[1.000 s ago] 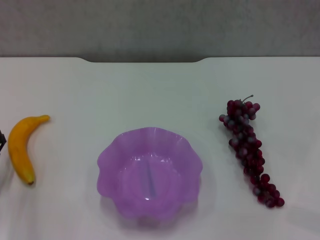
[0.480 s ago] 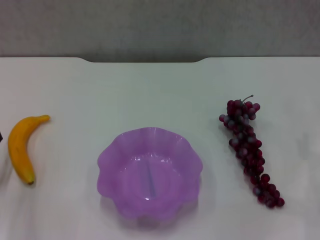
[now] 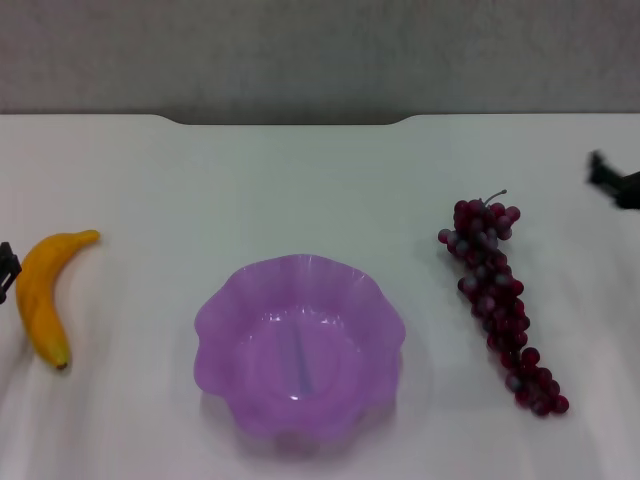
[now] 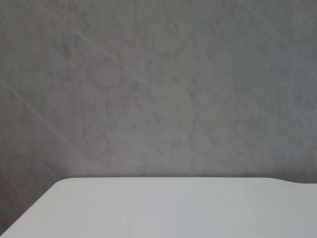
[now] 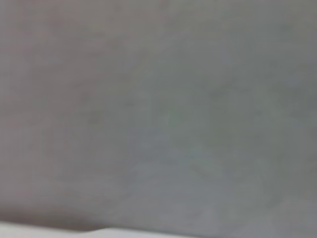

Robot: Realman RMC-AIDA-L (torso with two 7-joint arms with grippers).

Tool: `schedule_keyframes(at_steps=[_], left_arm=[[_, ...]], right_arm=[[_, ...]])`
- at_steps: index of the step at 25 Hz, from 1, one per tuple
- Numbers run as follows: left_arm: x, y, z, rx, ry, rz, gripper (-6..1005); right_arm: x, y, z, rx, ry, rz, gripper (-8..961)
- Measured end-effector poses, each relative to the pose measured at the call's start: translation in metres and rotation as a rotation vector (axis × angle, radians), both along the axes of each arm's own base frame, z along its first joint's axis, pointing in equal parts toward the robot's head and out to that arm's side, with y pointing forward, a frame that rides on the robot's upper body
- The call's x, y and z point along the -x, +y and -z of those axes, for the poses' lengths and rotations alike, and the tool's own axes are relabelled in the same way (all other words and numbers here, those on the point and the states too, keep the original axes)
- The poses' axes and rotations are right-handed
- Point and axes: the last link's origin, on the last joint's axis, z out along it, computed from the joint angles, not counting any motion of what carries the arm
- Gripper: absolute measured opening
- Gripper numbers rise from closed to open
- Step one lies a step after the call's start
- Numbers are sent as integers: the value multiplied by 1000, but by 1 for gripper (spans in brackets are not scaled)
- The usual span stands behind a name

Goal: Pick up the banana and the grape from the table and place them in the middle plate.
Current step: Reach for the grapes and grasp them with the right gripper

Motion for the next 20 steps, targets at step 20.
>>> schedule_keyframes(at_steps=[20], left_arm=[[2,-3,1,4,-1,-10,886]], right_arm=[[14,-27,66,377,8,-53,892]])
